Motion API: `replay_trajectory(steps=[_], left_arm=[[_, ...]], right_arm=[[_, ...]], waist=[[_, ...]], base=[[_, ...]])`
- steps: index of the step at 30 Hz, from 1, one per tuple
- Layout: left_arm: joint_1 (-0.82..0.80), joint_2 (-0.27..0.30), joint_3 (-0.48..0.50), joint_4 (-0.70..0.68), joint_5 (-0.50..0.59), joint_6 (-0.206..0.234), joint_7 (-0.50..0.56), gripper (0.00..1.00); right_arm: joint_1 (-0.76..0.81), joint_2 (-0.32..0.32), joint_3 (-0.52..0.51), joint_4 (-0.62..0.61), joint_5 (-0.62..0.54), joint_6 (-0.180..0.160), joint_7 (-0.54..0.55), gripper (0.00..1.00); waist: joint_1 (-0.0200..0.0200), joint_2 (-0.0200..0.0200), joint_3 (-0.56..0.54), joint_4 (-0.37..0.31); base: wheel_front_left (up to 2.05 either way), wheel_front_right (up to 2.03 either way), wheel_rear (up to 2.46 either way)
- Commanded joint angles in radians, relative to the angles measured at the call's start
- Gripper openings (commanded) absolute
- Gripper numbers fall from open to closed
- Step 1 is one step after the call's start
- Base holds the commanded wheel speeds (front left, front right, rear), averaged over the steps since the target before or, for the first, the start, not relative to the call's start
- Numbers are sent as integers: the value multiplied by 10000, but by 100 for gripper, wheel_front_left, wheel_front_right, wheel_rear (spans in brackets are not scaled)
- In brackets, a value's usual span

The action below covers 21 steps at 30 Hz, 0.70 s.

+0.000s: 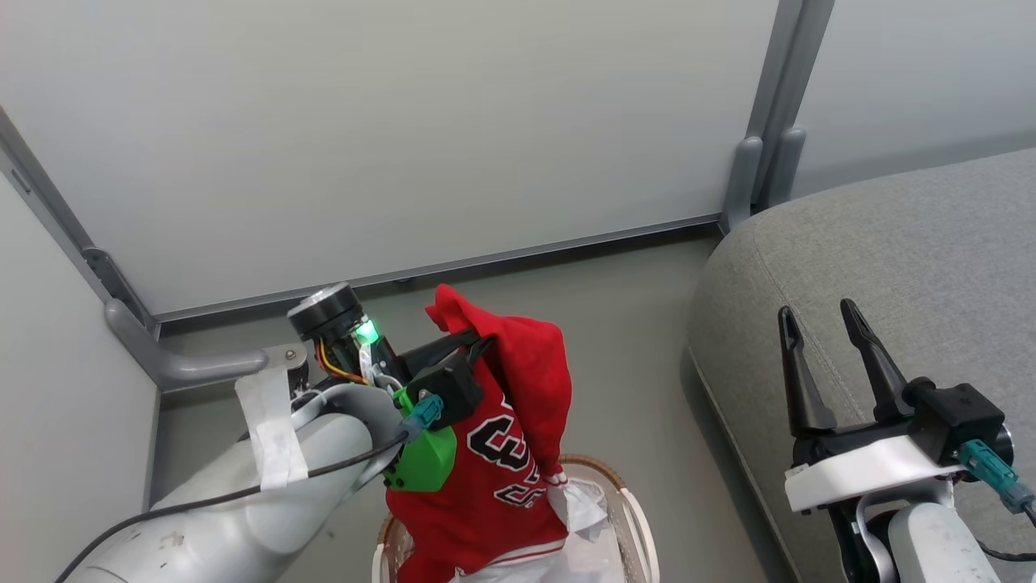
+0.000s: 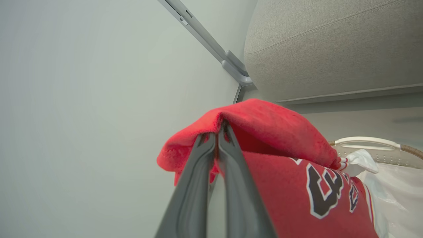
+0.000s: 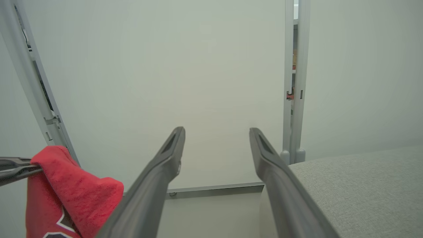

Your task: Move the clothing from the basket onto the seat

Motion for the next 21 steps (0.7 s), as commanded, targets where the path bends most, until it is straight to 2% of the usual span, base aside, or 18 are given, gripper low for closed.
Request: replay_trajectory(steps=[1, 12, 21], left_arm=[[-229, 115, 53, -42, -105, 79, -24, 0], [-899, 324, 83, -355, -149, 26, 176, 0], [-1625, 352, -114, -751, 13, -54, 304, 0]], right_arm=[[-15, -33, 68, 72, -37, -7, -18, 100], [-238, -33, 1126, 483, -344, -7, -18, 100], [-1013, -36, 2317, 1487, -874, -7, -12, 100]], waist=[[1, 0, -30, 23], [1, 0, -41, 2], [1, 0, 7, 53]], base=[[0, 0, 0], [0, 0, 0], [0, 0, 0]])
